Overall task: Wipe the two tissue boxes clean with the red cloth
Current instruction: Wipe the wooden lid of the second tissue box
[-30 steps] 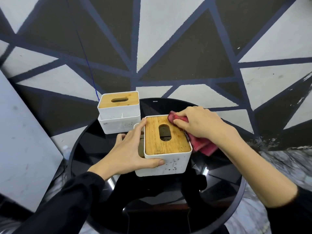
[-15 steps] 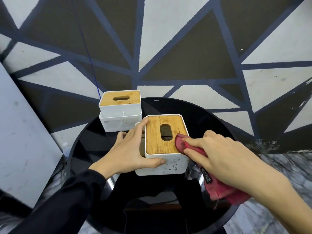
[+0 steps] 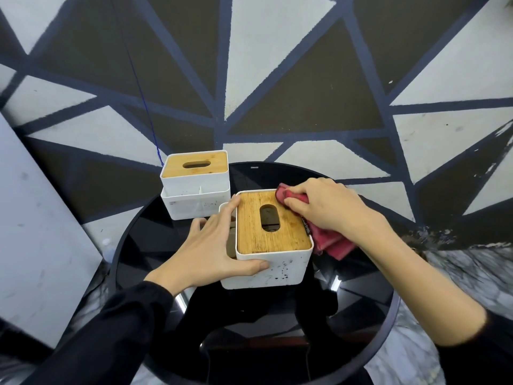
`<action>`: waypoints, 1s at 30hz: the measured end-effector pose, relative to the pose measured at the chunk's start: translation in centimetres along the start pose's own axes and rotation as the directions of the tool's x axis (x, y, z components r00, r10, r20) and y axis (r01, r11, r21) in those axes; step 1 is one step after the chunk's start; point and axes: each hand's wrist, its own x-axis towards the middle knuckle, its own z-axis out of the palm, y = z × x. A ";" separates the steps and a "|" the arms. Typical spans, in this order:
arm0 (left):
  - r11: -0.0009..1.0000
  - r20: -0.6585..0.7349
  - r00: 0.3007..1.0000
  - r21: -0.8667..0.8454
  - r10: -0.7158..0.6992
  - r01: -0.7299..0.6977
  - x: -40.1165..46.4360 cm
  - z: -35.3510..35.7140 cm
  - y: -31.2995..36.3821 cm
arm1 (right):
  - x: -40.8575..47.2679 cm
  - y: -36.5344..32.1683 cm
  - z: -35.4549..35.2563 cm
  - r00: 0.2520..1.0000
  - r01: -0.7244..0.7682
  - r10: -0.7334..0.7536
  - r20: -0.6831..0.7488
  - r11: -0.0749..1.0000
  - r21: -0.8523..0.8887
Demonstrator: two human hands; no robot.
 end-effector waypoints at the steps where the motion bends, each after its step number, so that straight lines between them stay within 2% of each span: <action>1: 1.000 -0.001 1.000 0.004 0.007 -0.007 0.0 0.0 -0.1 | -0.3 0.0 0.0 1.000 0.003 -0.003 -0.012 1.000 -0.005; 6: 1.000 -0.011 1.000 0.021 0.020 -0.020 0.2 0.2 -0.3 | -3.8 -0.1 -0.7 0.998 0.009 -0.013 0.068 0.998 0.055; 13: 1.000 -0.013 1.000 -0.009 0.013 -0.014 0.3 0.4 -0.6 | -11.0 -1.5 -1.4 0.994 -0.010 0.005 0.111 0.999 0.043; 30: 0.999 -0.023 1.000 -0.038 0.016 -0.016 0.4 0.6 -0.7 | -3.8 -0.1 -0.3 0.999 -0.019 0.016 0.038 0.997 0.077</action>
